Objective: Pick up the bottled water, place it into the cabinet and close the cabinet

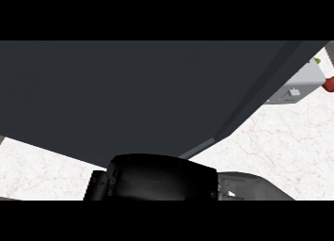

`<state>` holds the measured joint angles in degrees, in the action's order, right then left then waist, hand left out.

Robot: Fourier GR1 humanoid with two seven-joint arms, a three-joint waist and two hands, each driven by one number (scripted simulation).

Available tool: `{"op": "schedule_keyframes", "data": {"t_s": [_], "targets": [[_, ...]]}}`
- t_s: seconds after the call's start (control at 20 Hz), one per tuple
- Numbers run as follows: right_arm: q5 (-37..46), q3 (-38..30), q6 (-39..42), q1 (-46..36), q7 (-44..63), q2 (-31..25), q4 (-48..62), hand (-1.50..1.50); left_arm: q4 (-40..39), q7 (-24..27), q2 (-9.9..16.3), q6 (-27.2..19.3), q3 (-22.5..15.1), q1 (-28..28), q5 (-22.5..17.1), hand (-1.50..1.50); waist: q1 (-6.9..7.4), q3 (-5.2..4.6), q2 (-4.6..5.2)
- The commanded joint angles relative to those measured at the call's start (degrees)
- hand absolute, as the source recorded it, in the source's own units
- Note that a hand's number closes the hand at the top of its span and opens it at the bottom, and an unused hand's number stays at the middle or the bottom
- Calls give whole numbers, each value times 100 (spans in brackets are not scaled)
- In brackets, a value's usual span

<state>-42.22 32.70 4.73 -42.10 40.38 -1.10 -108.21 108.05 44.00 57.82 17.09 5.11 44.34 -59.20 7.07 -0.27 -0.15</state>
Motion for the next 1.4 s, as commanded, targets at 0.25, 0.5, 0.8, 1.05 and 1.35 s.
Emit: {"op": "schedule_keyframes", "data": {"t_s": [0.25, 0.5, 0.8, 1.05, 1.35], "targets": [[-879, -466, -239, -619, -401, 108, 1668, 150, -118, 249, -281, 1106, 955, 1264, -51, -150, -308, 35, -2], [-999, -1031, 279, -842, -468, 108, 2460, 150, -283, 167, -747, 1169, 1109, 1193, 215, -150, -506, 30, 17], [-1000, -1720, 1241, -824, -791, -386, 3462, 150, 132, -227, -1044, 930, 1282, 1176, 239, -150, -536, 34, 36], [-411, -1975, 1316, -1182, -1512, -246, 4072, 150, 113, -589, -1120, 1210, 1557, 1173, 59, -150, -539, 33, 33], [276, -2131, 1350, -1692, -2115, -244, 4618, 150, -172, -680, -1439, 1401, 1457, 880, 389, -150, -545, 25, 30]]}}
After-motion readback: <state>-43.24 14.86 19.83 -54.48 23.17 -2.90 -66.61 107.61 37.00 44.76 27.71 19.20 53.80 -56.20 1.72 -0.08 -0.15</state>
